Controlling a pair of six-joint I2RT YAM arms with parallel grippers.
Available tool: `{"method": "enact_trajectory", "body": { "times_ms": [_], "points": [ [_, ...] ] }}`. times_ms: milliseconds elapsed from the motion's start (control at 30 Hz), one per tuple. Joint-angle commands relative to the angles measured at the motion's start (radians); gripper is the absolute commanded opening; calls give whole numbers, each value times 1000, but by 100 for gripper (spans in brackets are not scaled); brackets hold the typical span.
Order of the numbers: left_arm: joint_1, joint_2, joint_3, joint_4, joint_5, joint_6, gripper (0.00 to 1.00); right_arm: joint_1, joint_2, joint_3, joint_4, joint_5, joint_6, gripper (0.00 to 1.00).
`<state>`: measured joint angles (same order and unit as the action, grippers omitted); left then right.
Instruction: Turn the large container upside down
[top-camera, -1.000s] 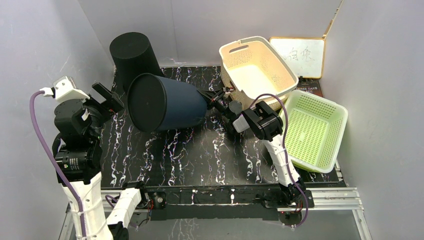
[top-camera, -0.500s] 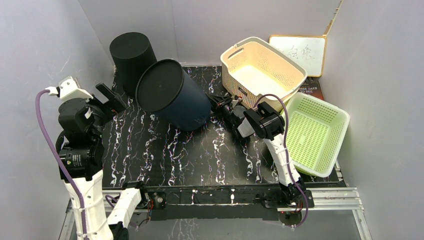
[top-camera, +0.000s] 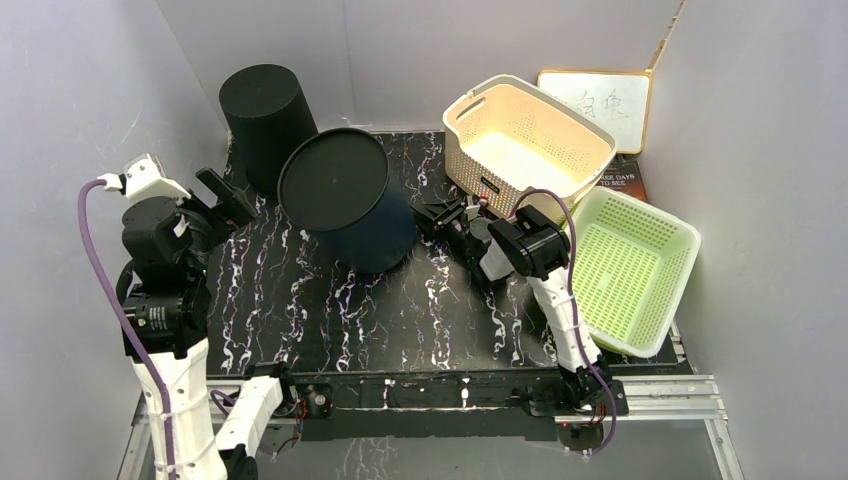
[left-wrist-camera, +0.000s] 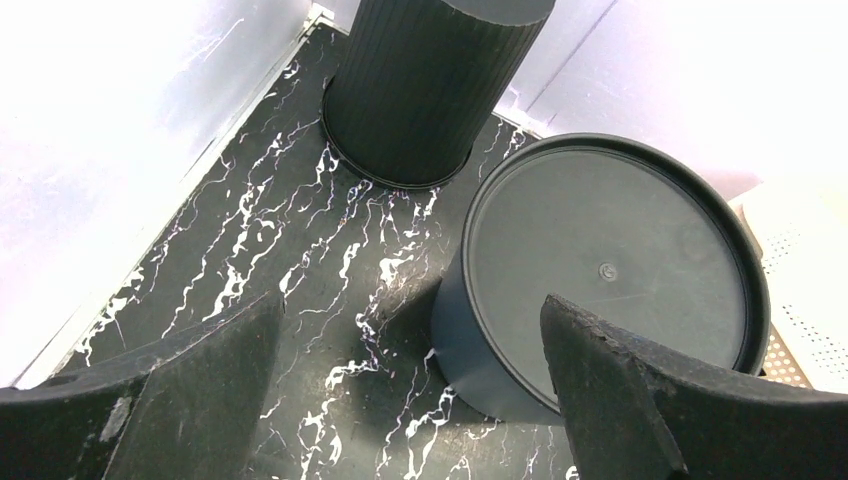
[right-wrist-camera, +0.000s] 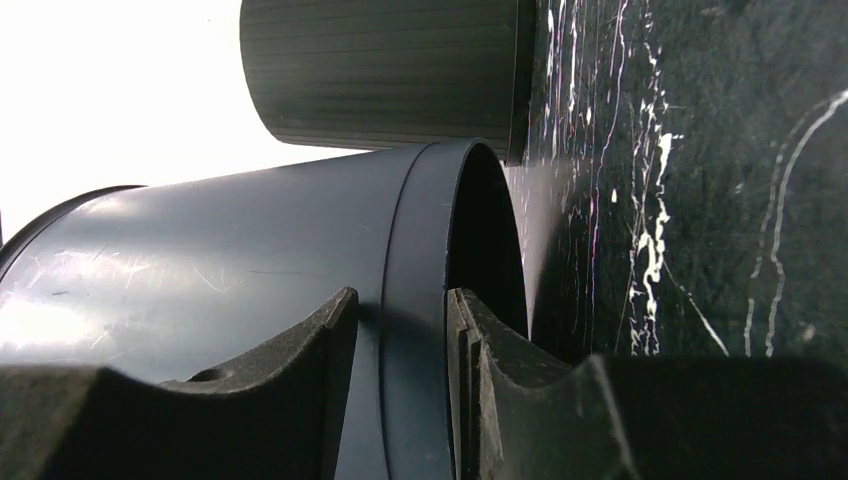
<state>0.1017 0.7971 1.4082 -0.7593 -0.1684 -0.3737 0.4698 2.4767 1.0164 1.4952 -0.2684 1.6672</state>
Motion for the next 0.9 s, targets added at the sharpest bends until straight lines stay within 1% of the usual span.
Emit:
{"method": "enact_trajectory", "body": {
  "times_ms": [0,200,400,467,867],
  "points": [
    [-3,-11,-19,16,18,10,99,-184,146,-109,320,208,66,37],
    [-3,-13,-31,15,20,12,98,-187,125,-152,308,235,59,44],
    [-3,-12,-55,27,32,10,98,-192,100,-214,292,247,37,46],
    [-3,-14,-64,34,35,9,99,-190,110,-219,300,242,48,49],
    [-3,-17,-106,52,53,4,98,-166,93,-303,318,228,31,50]
  ]
}}
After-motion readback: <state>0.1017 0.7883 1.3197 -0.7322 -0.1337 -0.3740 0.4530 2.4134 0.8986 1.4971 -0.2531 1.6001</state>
